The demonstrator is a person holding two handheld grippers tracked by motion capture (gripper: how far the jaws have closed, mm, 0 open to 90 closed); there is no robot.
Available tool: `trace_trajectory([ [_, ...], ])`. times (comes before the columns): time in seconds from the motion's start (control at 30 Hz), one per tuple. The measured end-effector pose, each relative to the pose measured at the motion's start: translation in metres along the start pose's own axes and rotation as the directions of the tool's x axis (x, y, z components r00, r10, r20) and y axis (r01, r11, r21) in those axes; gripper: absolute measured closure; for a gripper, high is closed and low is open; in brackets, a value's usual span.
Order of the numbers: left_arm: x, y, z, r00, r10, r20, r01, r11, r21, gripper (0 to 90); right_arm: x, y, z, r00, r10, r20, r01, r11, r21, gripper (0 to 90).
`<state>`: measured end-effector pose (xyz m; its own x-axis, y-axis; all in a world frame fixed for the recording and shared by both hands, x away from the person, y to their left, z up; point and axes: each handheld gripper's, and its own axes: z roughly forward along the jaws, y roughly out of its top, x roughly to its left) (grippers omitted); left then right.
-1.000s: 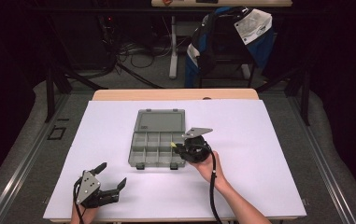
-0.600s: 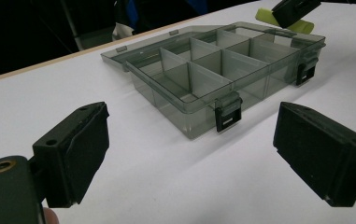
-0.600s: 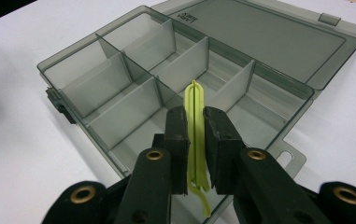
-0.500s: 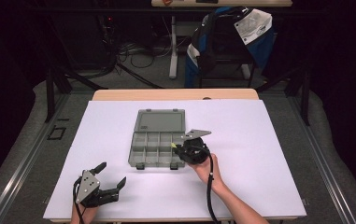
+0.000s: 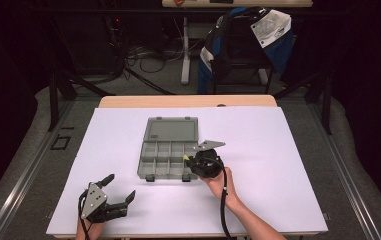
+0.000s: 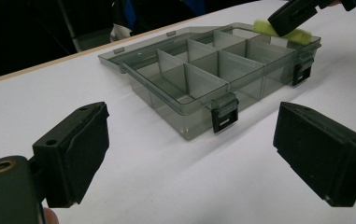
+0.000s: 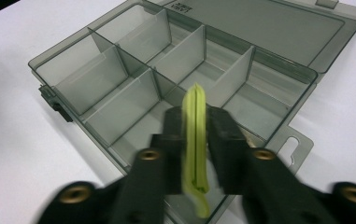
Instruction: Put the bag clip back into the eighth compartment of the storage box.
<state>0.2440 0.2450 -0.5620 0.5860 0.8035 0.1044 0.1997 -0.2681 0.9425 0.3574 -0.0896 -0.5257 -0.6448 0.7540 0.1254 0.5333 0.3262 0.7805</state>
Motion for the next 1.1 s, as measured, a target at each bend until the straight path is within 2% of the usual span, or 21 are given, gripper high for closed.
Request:
trace_trajectory([
  [0.2,0.0,0.0,0.0,1.0,0.002,0.001,-0.002,1.0,-0.001,10.5,-0.002,0.001,-0.006,1.0,-0.005,-0.007,0.005,1.0,-0.01,57.8],
  [0.3,0.0,0.0,0.0,1.0,0.002,-0.001,-0.002,1.0,0.0,10.5,-0.006,0.001,-0.013,0.9996,-0.019,-0.02,0.019,1.0,-0.017,44.2],
  [0.33,0.0,0.0,0.0,1.0,0.002,-0.002,-0.002,1.0,0.001,10.5,-0.006,0.001,-0.013,0.9996,-0.019,-0.02,0.019,1.0,-0.017,44.2],
  [0.47,0.001,0.0,0.0,1.0,0.0,-0.005,0.0,1.0,0.001,10.5,-0.01,0.0,-0.02,0.9982,-0.04,-0.044,0.04,0.999,-0.013,26.2],
  [0.6,0.0,0.0,0.0,1.0,0.0,-0.007,0.0,1.0,0.001,10.5,-0.012,-0.001,-0.027,0.9961,-0.064,-0.06,0.064,0.998,-0.017,15.1],
  [0.9,0.0,0.0,-0.001,1.0,-0.001,-0.006,0.001,1.0,0.0,10.5,-0.015,-0.004,-0.039,0.9907,-0.114,-0.075,0.113,0.993,-0.023,1.3],
  [1.1,0.001,0.0,-0.001,1.0,0.001,-0.008,-0.001,1.0,0.0,10.5,-0.017,-0.008,-0.047,0.9884,-0.136,-0.068,0.133,0.99,-0.053,0.0],
])
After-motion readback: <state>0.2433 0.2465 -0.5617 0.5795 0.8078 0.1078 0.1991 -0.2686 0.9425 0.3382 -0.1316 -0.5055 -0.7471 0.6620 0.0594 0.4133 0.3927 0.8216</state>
